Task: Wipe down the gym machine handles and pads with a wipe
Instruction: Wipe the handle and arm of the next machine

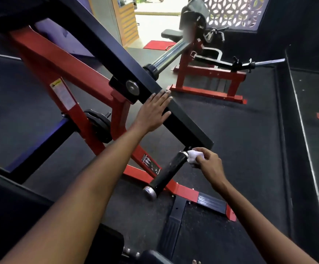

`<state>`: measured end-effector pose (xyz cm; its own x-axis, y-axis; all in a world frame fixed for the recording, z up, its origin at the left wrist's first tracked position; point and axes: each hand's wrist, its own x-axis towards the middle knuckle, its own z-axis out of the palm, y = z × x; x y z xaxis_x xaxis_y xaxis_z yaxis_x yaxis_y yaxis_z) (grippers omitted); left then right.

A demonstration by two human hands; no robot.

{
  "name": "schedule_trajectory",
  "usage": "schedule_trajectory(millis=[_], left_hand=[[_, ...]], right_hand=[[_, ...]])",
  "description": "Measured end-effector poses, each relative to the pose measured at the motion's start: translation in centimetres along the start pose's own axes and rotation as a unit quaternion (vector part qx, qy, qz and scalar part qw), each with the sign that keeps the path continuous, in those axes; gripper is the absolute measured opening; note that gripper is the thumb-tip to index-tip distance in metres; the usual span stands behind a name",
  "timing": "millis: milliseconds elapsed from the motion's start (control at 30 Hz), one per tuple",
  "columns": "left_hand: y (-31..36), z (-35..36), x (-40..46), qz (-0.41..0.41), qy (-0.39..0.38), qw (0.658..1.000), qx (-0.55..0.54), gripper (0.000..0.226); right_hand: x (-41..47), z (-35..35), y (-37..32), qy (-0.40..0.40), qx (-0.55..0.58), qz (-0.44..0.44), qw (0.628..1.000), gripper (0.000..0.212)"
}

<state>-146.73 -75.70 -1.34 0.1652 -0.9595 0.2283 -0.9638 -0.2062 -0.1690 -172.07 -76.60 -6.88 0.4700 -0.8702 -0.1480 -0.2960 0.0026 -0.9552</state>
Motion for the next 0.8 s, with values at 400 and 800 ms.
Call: schedule_trajectory(millis=[400, 800], left_hand=[[-2.1, 3.2, 2.4, 0.056, 0.068, 0.991, 0.104, 0.056], [-1.5, 3.4, 2.0, 0.022, 0.051, 0.992, 0.116, 0.059]], right_hand=[[2.3, 2.8, 2.6, 0.015, -0.176, -0.251, 0.952, 0.021], [-2.9, 6.0, 3.9, -0.195, -0.288, -0.433, 0.831, 0.034]])
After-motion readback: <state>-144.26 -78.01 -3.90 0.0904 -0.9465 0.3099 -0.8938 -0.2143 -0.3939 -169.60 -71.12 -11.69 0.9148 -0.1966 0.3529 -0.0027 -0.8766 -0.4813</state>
